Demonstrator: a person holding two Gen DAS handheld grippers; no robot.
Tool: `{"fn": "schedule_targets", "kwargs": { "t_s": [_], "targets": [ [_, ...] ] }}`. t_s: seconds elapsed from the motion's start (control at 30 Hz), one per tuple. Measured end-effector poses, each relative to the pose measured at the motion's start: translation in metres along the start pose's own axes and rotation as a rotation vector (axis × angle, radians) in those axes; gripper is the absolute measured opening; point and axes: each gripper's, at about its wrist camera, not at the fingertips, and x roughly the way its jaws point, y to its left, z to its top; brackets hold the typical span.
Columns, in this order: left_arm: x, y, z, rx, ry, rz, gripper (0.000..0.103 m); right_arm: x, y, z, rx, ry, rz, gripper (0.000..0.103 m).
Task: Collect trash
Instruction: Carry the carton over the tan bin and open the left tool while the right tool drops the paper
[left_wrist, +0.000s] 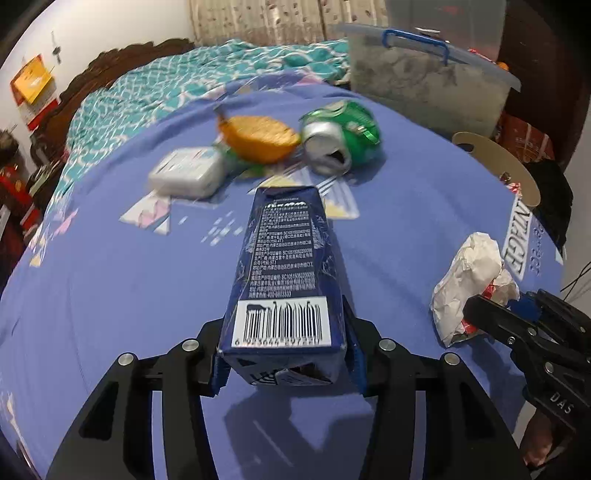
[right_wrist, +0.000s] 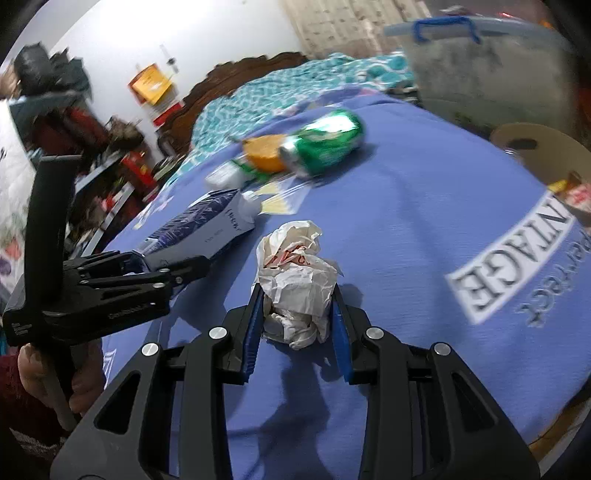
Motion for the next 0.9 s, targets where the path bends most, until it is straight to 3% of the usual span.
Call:
{"fn": "schedule_targets", "kwargs": {
  "t_s": [0.5,0.9],
  "targets": [
    [0.026,-0.098,0.072,0.145,-0.011,-0.145,0.046,-0.037,-0.092,0.027,0.174,-0.116,-0.091,0.036],
    [0.070,-0.188,0.141,0.223,-0.010,-0.202,0.046,-0.058,-0.188,0.065,0.315,-0.192,-0.178,0.036]
  ]
}}
